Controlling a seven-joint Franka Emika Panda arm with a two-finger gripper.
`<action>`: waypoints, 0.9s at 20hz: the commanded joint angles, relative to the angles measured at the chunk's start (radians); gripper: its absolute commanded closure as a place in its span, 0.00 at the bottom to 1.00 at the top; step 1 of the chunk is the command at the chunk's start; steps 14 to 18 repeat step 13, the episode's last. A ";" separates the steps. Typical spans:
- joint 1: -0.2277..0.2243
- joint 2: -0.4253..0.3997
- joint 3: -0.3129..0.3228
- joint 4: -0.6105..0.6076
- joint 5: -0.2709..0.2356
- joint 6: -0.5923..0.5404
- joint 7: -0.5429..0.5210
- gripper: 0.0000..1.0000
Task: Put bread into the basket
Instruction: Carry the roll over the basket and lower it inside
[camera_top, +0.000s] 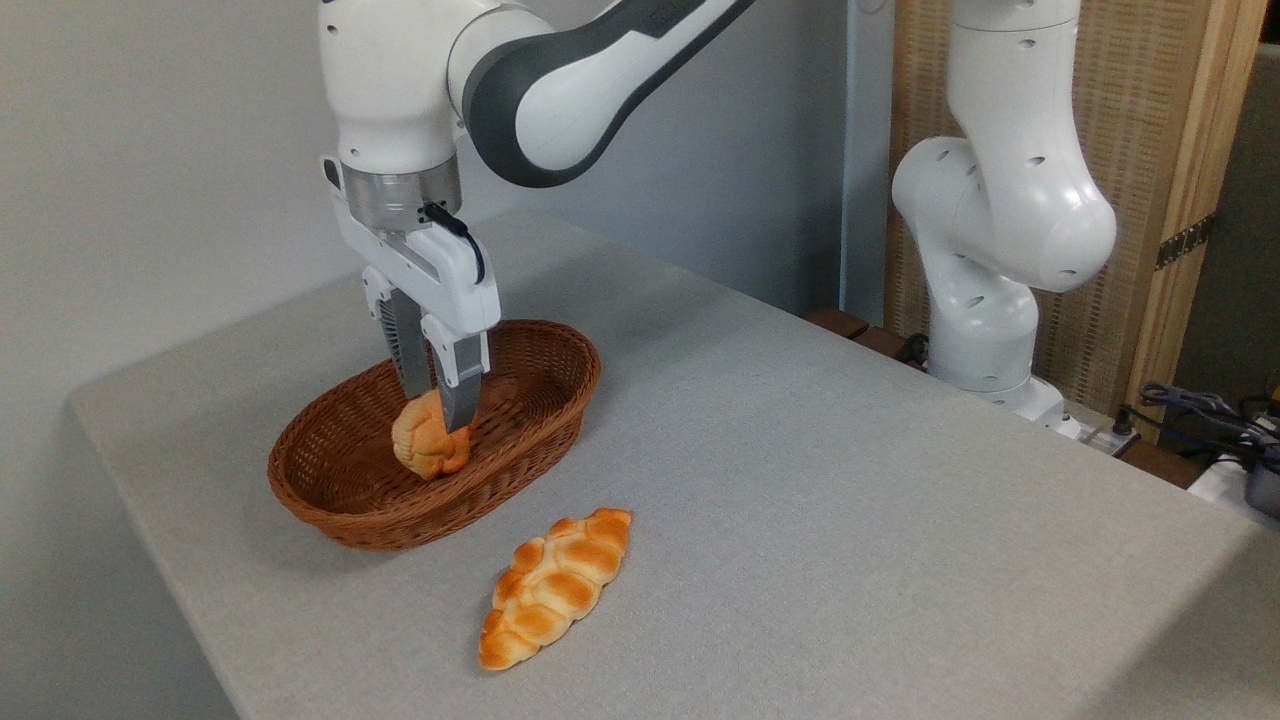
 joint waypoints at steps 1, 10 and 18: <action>0.010 -0.014 0.058 0.051 -0.004 -0.008 -0.003 0.00; 0.011 -0.047 0.256 0.060 0.014 -0.128 0.261 0.00; 0.011 -0.050 0.281 0.060 0.014 -0.128 0.267 0.00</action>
